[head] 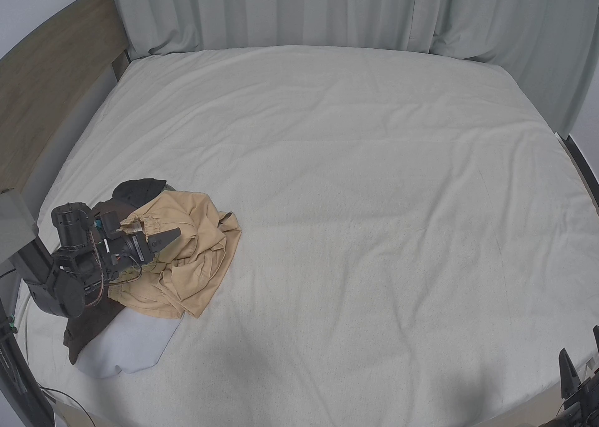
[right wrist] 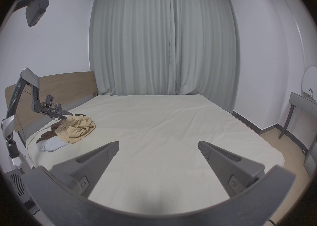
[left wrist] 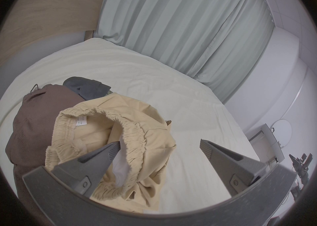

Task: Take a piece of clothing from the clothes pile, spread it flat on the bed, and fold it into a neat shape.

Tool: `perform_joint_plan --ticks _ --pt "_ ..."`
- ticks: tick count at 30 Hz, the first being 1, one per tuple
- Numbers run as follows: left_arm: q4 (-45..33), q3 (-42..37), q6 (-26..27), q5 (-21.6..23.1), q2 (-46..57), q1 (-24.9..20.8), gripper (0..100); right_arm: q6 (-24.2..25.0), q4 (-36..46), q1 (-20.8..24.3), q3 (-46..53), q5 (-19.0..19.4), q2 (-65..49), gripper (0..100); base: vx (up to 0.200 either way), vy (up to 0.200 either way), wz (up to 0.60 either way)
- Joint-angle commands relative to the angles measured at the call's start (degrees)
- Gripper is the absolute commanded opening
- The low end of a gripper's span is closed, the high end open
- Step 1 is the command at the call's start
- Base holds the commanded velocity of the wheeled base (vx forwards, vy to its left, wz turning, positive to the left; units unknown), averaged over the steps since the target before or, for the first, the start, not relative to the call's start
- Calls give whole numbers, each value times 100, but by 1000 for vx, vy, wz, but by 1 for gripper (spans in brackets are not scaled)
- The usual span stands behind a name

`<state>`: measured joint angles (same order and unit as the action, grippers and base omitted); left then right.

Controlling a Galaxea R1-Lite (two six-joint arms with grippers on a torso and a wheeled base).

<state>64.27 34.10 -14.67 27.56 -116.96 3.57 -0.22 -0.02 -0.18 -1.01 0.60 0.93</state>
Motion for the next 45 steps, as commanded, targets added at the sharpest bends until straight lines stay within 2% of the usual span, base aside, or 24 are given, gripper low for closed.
perform_joint_plan --ticks 1,25,26,39,45 --pt "16 123 -1 -5 -108 -85 100 -4 -6 1 101 2 -31 100 0 0 0" --pt "235 167 8 3 -319 -155 100 -4 -6 1 101 2 -31 100 0 0 0" --pt "244 176 8 3 -319 -155 0 -4 -6 1 101 2 -31 100 0 0 0" --pt "306 115 -10 47 -319 -155 0 -4 -6 1 101 2 -31 100 0 0 0" --pt "552 -184 -19 65 -47 -155 0 -4 -6 1 101 11 -31 100 0 0 0"
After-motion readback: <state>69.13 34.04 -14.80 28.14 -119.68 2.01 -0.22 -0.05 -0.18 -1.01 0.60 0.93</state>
